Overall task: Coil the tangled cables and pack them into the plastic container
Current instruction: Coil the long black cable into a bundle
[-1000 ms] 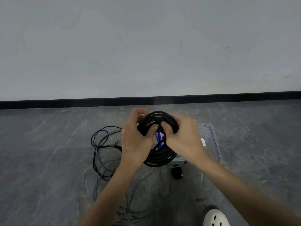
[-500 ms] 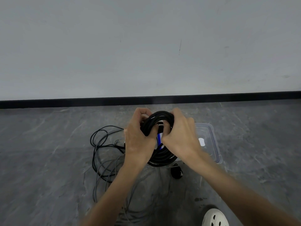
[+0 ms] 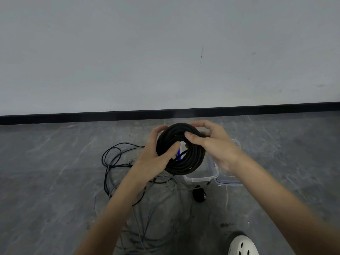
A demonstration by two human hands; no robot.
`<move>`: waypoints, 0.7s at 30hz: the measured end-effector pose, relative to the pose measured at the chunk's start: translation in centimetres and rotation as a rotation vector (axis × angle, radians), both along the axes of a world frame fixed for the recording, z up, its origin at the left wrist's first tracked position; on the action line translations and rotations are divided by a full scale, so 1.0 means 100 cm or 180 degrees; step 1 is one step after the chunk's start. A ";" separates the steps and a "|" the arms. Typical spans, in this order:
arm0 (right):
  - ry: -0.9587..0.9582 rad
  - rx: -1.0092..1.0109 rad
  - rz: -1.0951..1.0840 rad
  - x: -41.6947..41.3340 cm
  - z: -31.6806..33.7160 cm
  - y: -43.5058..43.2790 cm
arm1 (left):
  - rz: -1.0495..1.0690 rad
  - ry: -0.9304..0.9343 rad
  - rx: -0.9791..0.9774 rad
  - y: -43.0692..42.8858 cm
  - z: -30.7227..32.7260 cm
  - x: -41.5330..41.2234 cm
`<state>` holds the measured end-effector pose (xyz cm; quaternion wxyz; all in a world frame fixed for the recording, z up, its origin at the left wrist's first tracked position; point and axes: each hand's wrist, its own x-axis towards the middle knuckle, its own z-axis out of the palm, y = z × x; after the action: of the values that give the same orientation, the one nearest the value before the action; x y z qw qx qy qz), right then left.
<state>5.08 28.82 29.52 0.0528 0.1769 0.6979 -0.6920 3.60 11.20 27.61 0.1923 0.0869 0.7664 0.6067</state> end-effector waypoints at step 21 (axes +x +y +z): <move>-0.1216 -0.0347 0.0931 0.022 -0.048 0.034 | 0.0777 -0.0173 -0.0257 0.026 -0.052 -0.009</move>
<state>7.30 32.21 24.70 0.2929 0.1985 0.6551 -0.6676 2.67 13.80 22.40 0.1410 -0.0313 0.7896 0.5963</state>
